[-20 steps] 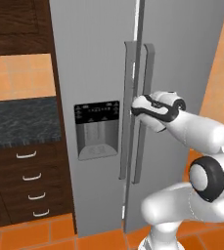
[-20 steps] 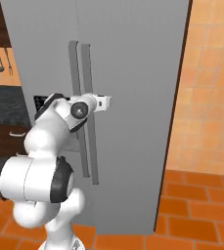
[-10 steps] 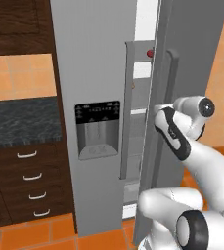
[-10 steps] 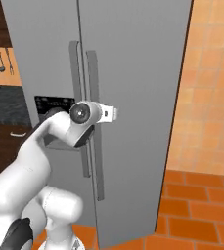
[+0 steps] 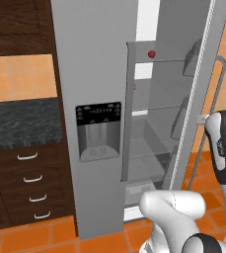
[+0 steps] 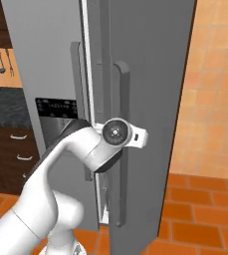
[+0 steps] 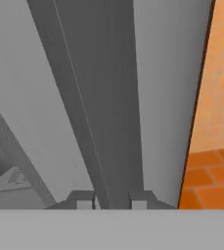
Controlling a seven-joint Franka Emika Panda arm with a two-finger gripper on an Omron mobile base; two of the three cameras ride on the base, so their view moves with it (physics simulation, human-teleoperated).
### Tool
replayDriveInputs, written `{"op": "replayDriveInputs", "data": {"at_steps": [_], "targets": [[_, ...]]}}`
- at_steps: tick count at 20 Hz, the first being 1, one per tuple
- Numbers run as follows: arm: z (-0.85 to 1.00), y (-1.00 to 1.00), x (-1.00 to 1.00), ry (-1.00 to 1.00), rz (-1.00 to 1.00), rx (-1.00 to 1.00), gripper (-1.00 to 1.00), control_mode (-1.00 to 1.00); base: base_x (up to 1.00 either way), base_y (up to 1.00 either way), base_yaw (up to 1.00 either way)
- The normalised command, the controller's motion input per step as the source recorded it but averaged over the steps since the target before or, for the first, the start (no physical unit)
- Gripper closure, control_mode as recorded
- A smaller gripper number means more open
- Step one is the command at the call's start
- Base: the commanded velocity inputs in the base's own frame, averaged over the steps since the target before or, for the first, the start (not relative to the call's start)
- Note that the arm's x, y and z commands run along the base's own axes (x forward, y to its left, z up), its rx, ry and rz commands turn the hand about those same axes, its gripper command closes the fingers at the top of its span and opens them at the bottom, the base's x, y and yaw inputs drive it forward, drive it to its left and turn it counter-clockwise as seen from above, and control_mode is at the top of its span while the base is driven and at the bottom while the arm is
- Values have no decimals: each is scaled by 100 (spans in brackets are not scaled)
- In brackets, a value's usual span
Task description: Take the strawberry from the fridge and place it on top of the pancake, located on the dining counter.
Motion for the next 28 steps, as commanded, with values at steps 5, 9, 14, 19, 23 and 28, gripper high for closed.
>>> {"op": "replayDriveInputs", "data": {"at_steps": [5, 9, 14, 19, 23, 28], "targets": [[29, -91, -46, 0, -1, 15, 100, -100, 0, 0, 0], [29, -42, -26, 0, -7, 1, -100, -100, 0, 0, 0], [32, 34, -64, 0, -12, -19, -100, -100, 0, 0, 0], [4, 100, -58, 12, -7, -57, -100, -100, 0, 0, 0], [-5, 100, 7, 48, 0, -75, -100, -100, 0, 0, 0], [-42, 88, 86, 58, -5, -75, -100, -100, 0, 0, 0]]}}
